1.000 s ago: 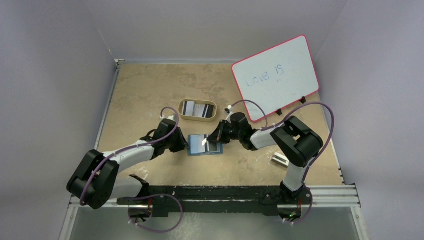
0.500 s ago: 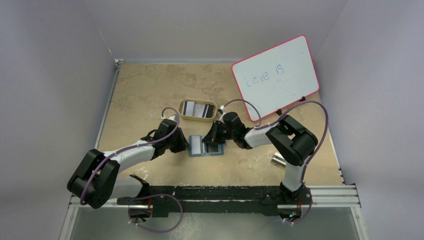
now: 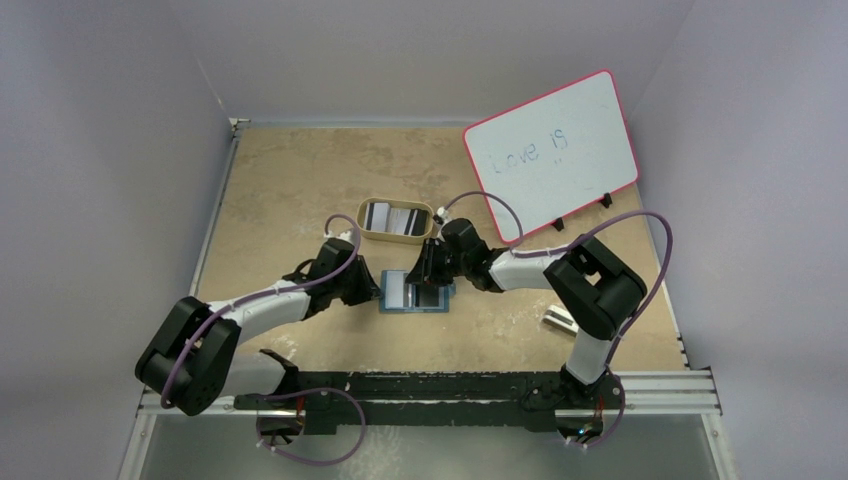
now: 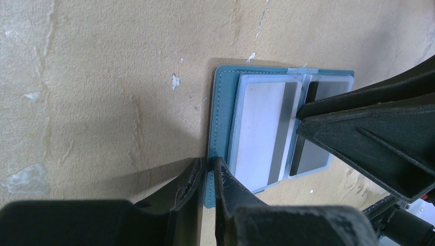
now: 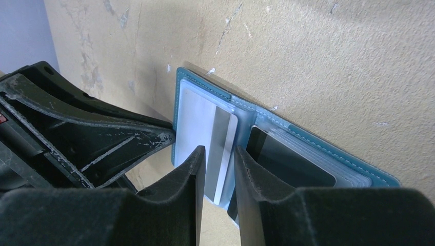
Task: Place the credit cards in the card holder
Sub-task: Insert the credit card into the card holder, then turn over the card slot in the card holder.
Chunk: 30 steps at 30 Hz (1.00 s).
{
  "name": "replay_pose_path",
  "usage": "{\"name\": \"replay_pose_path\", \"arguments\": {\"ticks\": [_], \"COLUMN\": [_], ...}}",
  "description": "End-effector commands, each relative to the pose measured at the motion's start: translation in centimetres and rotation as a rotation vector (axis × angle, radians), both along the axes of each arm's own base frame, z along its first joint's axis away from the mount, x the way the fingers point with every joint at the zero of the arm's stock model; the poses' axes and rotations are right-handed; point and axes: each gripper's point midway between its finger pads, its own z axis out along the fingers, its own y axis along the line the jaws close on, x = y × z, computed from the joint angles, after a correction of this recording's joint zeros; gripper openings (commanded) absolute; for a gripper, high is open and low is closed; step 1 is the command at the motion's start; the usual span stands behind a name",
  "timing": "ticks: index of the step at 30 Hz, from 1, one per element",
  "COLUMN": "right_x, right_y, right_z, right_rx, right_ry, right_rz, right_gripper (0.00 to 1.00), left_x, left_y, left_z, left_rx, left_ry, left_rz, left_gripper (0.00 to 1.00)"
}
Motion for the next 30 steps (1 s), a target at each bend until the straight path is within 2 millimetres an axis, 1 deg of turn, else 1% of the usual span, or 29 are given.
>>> {"name": "replay_pose_path", "arguments": {"ticks": [1, 7, 10, 14, 15, 20, 24, 27, 30], "right_x": [0.4, -0.2, -1.0, -0.5, -0.2, 0.2, -0.2, -0.5, -0.7], "right_y": [1.3, 2.5, 2.3, 0.8, 0.3, -2.1, -3.3, -4.0, -4.8], "right_z": [1.4, 2.4, 2.4, 2.8, 3.3, 3.9, 3.4, 2.6, 2.1], "right_rx": [0.038, 0.104, 0.104, 0.038, 0.023, -0.068, -0.101, -0.125, -0.142], "right_ry": [-0.035, -0.033, -0.013, -0.036, -0.054, -0.087, -0.082, -0.066, -0.058], "right_rz": [0.024, 0.074, 0.093, 0.052, 0.033, -0.044, -0.073, -0.088, -0.11], "right_gripper": [0.29, 0.25, 0.25, 0.28, 0.3, 0.4, 0.45, 0.48, 0.51], "left_x": [1.3, 1.8, 2.2, 2.4, 2.5, 2.6, 2.6, 2.4, 2.5], "left_y": [-1.1, -1.4, -1.3, -0.9, -0.8, -0.8, -1.9, -2.8, -3.1], "left_z": [1.4, 2.0, 2.5, 3.2, 3.5, 4.4, 5.0, 5.1, 5.0], "left_rx": [-0.035, -0.036, -0.022, -0.011, -0.01, -0.017, -0.082, -0.124, -0.145], "left_ry": [-0.054, -0.066, -0.074, -0.093, -0.102, -0.124, -0.139, -0.133, -0.14], "left_rz": [-0.016, -0.02, -0.023, -0.005, -0.001, 0.008, -0.023, -0.056, -0.061], "left_gripper": [0.11, 0.11, 0.11, 0.13, 0.13, 0.17, 0.21, 0.26, 0.28]}}
